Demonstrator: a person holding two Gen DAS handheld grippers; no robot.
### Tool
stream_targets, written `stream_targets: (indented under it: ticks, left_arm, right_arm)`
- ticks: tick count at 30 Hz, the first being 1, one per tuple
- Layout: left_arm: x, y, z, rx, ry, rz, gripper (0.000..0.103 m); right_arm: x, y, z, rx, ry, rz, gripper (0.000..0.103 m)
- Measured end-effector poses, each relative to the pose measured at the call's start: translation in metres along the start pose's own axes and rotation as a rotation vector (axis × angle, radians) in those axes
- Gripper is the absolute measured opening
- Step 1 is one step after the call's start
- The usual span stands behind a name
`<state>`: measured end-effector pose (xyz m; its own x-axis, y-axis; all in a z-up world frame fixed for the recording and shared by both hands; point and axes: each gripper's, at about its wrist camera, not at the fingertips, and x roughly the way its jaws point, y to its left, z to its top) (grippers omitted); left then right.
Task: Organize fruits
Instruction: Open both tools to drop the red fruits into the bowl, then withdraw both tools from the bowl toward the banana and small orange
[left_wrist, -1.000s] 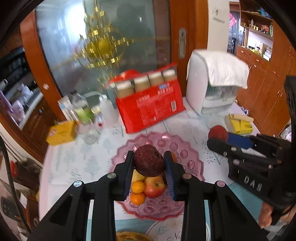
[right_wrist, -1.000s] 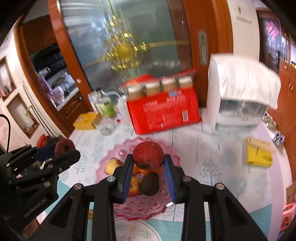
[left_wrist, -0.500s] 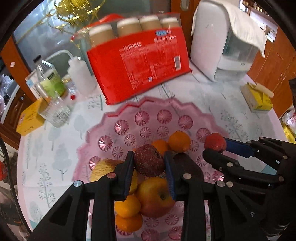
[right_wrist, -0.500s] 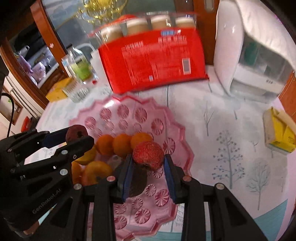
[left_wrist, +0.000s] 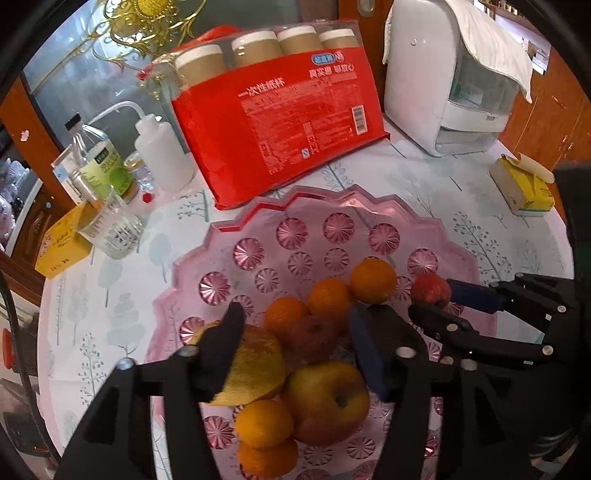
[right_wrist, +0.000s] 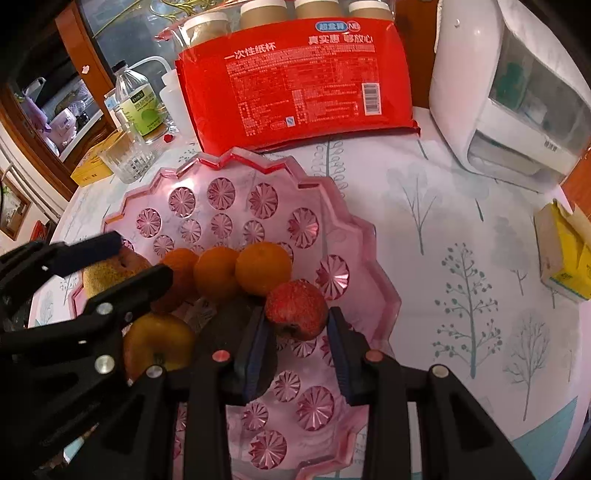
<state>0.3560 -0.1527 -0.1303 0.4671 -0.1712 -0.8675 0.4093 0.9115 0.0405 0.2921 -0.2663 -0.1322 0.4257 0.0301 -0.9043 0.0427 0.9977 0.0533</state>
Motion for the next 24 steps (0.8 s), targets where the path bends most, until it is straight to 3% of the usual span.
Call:
stream_targets:
  ticks: [5,24]
  left_arm:
    - [-0.009,0.005,-0.002,-0.017,-0.018,-0.001,0.077]
    - [-0.059,0.008,-0.017,-0.028,-0.061,0.031,0.081]
  right_arm:
    - [-0.003,-0.002,-0.003,0.008,0.000,0.012,0.034]
    - [-0.049,0.012,-0.013,0.002,-0.046,0.039,0.034]
